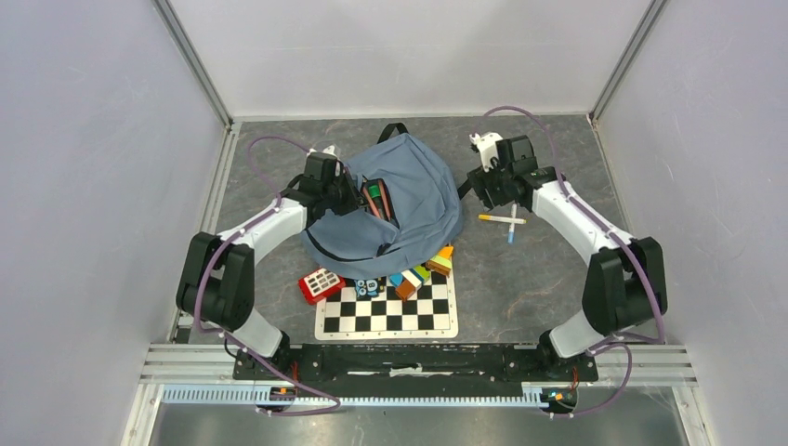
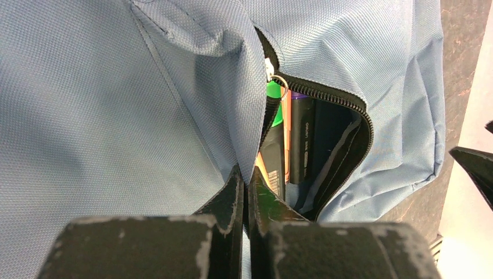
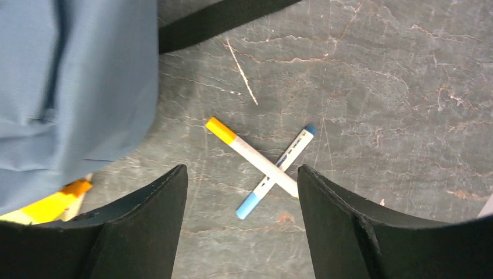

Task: Pack the student bag
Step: Pick up the stationery from the center of the board.

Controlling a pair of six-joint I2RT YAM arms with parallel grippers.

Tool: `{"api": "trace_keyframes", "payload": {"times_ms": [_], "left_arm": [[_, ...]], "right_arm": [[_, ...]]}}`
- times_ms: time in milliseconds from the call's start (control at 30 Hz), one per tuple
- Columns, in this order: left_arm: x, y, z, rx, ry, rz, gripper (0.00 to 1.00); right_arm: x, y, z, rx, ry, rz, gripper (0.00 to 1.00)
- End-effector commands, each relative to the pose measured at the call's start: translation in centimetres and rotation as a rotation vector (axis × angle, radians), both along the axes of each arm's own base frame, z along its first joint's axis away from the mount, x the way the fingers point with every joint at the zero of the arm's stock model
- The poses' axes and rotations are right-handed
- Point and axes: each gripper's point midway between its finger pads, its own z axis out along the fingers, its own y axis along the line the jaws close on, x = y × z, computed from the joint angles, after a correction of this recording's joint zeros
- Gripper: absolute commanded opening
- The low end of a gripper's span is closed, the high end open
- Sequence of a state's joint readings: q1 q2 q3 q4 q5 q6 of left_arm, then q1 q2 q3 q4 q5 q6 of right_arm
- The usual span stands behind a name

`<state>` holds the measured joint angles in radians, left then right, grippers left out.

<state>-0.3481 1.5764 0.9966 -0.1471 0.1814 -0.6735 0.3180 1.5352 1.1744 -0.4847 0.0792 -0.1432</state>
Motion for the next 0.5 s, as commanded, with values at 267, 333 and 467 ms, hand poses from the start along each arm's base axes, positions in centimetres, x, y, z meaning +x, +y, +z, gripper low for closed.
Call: {"api": "trace_keyframes", "payload": {"times_ms": [267, 333, 467], "left_arm": [[0.9, -0.9, 1.5, -0.017, 0.021, -0.011, 0.02], [1.0, -1.1, 1.6, -0.021, 0.023, -0.014, 0.02], [1.1, -1.1, 1.7, -0.027, 0.019, -0.006, 0.02]], "right_arm": [[2.2, -0.8, -7.0, -0.081, 0.145, 0.199, 0.70], [2.2, -0.8, -8.0, -0.085, 0.161, 0.199, 0.71], [2.0, -0.8, -9.4, -0.090, 0.189, 0.206, 0.70]]}}
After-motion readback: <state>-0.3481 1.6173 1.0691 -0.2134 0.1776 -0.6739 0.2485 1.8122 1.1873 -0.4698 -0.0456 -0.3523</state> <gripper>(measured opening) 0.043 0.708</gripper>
